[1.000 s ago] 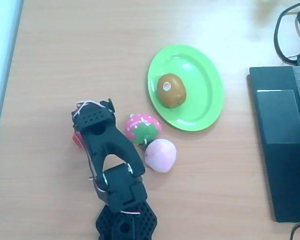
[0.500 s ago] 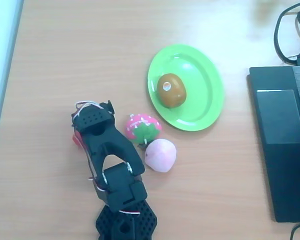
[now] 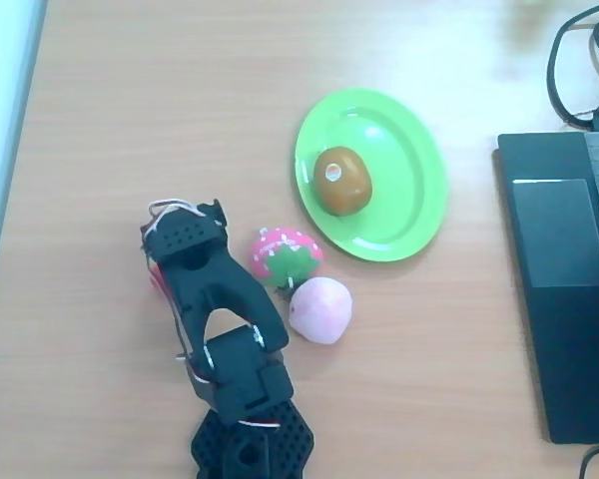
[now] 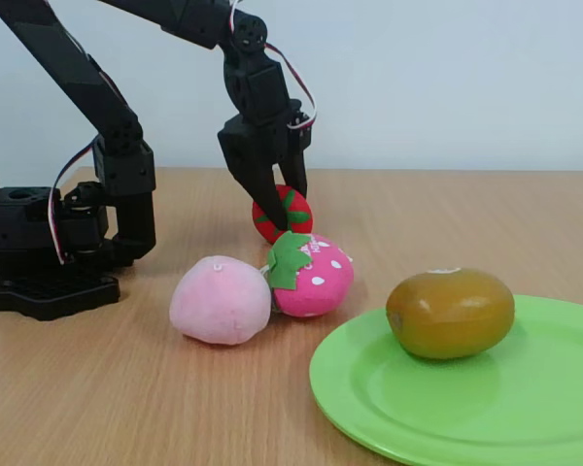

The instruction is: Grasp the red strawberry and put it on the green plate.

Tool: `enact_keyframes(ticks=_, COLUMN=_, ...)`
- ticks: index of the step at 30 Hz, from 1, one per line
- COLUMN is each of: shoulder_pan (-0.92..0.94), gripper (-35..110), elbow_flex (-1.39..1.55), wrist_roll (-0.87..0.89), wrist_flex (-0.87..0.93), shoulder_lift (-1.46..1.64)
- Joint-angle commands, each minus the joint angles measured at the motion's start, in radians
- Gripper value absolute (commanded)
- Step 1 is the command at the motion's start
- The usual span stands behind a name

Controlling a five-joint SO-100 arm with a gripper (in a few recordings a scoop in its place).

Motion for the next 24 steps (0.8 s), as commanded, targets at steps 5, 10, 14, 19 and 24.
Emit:
enact_keyframes(ticks=5, shoulder_pan=0.204, gripper=-8, elbow_flex=-0.348, wrist_roll=0.117, wrist_flex=-0.04, shoulder_lift=0.029)
enact_keyframes(ticks=10, shoulder_pan=0.387, gripper=-8, elbow_flex=-0.515, wrist_roll=0.232, wrist_flex=-0.091, shoulder_lift=0.002)
enact_keyframes(ticks=14, shoulder_pan=0.528, gripper=-8, elbow_flex=-0.632, wrist_roll=0.327, wrist_flex=-0.109, shoulder_lift=-0.095)
enact_keyframes(ticks=19, shoulder_pan=0.655, gripper=-8, elbow_flex=-0.764, wrist_roll=0.446, wrist_flex=-0.104, shoulder_lift=-0.314)
enact_keyframes(ticks=24, shoulder_pan=0.741, gripper=-8, elbow_flex=-0.963, wrist_roll=0.557, wrist_flex=-0.075, shoulder_lift=-0.591)
